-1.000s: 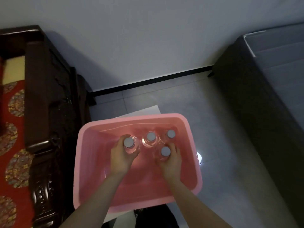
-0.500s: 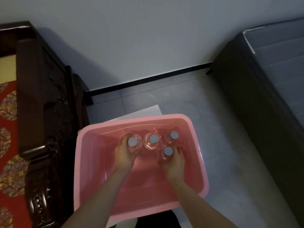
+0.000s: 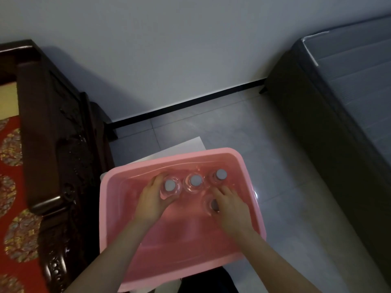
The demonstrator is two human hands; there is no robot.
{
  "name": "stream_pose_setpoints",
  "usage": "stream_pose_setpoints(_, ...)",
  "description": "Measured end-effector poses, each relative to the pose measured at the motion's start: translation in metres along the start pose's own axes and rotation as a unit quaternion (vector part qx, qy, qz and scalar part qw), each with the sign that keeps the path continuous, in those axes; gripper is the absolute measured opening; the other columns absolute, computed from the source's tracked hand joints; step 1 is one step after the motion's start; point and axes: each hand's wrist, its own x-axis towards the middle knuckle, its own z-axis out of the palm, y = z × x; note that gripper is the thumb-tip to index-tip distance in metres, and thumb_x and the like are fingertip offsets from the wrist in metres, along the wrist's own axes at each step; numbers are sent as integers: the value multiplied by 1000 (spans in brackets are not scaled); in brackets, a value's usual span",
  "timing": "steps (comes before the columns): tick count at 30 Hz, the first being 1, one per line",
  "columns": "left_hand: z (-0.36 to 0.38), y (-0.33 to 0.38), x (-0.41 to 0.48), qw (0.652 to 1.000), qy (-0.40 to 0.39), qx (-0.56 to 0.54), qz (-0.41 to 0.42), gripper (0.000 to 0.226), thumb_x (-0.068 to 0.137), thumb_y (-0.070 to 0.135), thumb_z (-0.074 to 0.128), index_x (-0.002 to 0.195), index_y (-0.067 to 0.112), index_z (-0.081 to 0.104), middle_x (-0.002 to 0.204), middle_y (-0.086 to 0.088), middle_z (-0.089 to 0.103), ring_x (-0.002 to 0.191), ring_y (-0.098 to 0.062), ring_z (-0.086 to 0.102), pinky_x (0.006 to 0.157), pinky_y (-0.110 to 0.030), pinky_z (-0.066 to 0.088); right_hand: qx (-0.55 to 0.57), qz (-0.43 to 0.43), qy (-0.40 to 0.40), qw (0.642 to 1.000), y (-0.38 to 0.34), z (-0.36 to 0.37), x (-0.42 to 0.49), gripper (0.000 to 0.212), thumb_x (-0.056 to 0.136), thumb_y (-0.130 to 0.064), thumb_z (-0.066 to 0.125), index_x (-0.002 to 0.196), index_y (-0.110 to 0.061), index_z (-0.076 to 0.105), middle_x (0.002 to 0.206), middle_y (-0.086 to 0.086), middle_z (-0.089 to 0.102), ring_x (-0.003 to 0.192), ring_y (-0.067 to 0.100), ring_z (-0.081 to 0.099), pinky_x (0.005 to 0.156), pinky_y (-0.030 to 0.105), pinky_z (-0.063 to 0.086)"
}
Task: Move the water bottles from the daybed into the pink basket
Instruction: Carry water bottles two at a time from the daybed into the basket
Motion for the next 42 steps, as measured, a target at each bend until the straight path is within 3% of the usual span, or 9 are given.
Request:
stream_pose_setpoints(6, -5, 7, 9, 998, -15, 67, 15, 37, 75, 21, 76, 110, 26, 65, 99, 4, 70, 82, -20, 66, 73, -37, 54, -113, -83, -71, 988, -7, -18, 8, 28, 85, -5, 53, 112, -11, 57, 111, 8, 58, 99, 31, 56, 63, 33, 35)
stream_pose_setpoints(16, 0, 17, 7, 996, 16, 83, 29, 38, 74, 11, 76, 110, 20, 67, 93, 3, 72, 69, -13, 63, 64, -22, 38, -121, -92, -50, 987, 14, -34, 11, 29, 81, 0, 51, 107, -7, 58, 108, 13, 60, 100, 34, 55, 77, 41, 45)
stream_pose_setpoints(20, 1, 15, 3, 996, 15, 86, 29, 35, 76, 13, 76, 109, 19, 67, 93, 3, 72, 72, -17, 64, 66, -24, 41, -128, -110, -40, 985, 15, -33, 12, 31, 73, 6, 60, 101, -6, 61, 99, 14, 62, 91, 35, 59, 69, 40, 48)
stream_pose_setpoints(24, 1, 17, 4, 995, 12, 101, 21, 35, 76, 16, 76, 109, 20, 65, 94, 4, 71, 73, -17, 64, 64, -22, 37, -128, -115, -40, 984, 12, -37, 8, 36, 44, 14, 74, 74, -4, 65, 69, 13, 62, 60, 34, 61, 44, 34, 46)
stream_pose_setpoints(28, -3, 24, 4, 991, -4, 132, 20, 35, 77, 19, 75, 110, 21, 63, 100, 0, 71, 85, -25, 66, 66, -26, 40, -117, -112, -42, 986, 16, -32, 8, 36, 72, 11, 55, 105, -3, 59, 103, 16, 60, 94, 36, 56, 69, 41, 45)
stream_pose_setpoints(32, -17, 42, 7, 983, -56, 174, 28, 34, 81, 31, 70, 110, 17, 61, 105, -2, 66, 97, -27, 61, 74, -37, 48, -61, -97, -25, 993, 12, -48, 6, 35, 78, -4, 56, 113, -2, 60, 103, 18, 60, 97, 38, 57, 71, 43, 47)
stream_pose_setpoints(35, -40, 67, 11, 979, -74, 181, 61, 45, 81, 29, 71, 123, 21, 58, 122, 1, 62, 114, -21, 55, 89, -34, 46, -65, -73, -5, 995, 5, -74, 8, 37, 82, -30, 58, 116, -16, 58, 109, 4, 58, 105, 29, 54, 77, 40, 46)
stream_pose_setpoints(38, -72, 98, 19, 979, -38, 186, 74, 42, 84, 30, 68, 123, 15, 59, 122, -4, 64, 114, -24, 58, 95, -33, 44, -42, -59, 73, 995, -3, -112, 13, 35, 82, -45, 58, 102, -17, 63, 103, 2, 60, 103, 25, 54, 76, 38, 46)
stream_pose_setpoints(42, -127, 150, 19, 983, 75, 136, 97, 31, 86, 28, 67, 112, 11, 65, 112, -7, 69, 106, -23, 64, 94, -34, 47, 4, -100, 185, 978, -25, -173, 4, 39, 79, -35, 67, 111, -13, 63, 114, 6, 62, 111, 27, 55, 79, 39, 51)
